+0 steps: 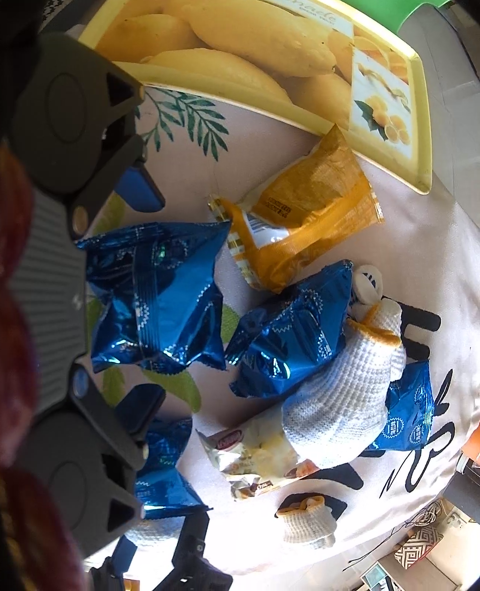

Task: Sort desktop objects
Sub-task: 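Lower the open right tool toward the white mesh-wrapped ball, then close the right tool around the white mesh-wrapped ball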

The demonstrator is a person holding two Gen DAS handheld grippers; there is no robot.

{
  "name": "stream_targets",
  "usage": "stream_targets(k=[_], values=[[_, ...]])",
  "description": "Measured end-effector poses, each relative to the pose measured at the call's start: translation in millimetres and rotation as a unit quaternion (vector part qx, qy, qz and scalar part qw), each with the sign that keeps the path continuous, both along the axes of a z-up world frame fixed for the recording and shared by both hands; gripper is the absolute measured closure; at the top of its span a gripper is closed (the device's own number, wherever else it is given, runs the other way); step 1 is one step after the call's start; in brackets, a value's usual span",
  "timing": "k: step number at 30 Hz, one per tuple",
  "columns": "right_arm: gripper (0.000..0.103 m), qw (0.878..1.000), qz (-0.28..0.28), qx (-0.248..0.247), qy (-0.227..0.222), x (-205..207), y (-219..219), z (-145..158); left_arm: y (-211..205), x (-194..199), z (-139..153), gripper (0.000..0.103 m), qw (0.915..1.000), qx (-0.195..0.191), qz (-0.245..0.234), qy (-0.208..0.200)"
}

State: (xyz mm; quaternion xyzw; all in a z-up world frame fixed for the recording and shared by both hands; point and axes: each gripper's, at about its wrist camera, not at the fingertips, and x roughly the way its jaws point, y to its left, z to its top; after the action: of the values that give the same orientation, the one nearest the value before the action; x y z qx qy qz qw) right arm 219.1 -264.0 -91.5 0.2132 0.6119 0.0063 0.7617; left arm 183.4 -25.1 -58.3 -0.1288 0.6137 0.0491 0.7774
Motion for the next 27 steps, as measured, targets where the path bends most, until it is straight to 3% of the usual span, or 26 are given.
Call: stream_targets(k=[14, 17, 21, 27], values=[[0.021, 0.996, 0.047, -0.074, -0.019, 1.6, 20.2, -6.0, -15.0, 4.2, -21.7, 0.000, 0.9975, 0.061, -0.019, 0.030], [0.030, 0.991, 0.077, -0.103, -0.030, -0.1, 28.4, -5.1, -16.8, 4.8, -21.8, 0.000, 0.9971, 0.065, -0.026, 0.029], [0.046, 0.990, 0.090, -0.096, -0.043, -0.8, 30.5, -3.0, -16.4, 6.1, -21.5, 0.000, 0.9971, 0.065, -0.028, 0.030], [0.047, 0.993, 0.078, -0.082, -0.043, -1.4, 24.2, -1.2, -15.8, 5.1, -20.4, 0.000, 0.9971, 0.066, -0.030, 0.024]])
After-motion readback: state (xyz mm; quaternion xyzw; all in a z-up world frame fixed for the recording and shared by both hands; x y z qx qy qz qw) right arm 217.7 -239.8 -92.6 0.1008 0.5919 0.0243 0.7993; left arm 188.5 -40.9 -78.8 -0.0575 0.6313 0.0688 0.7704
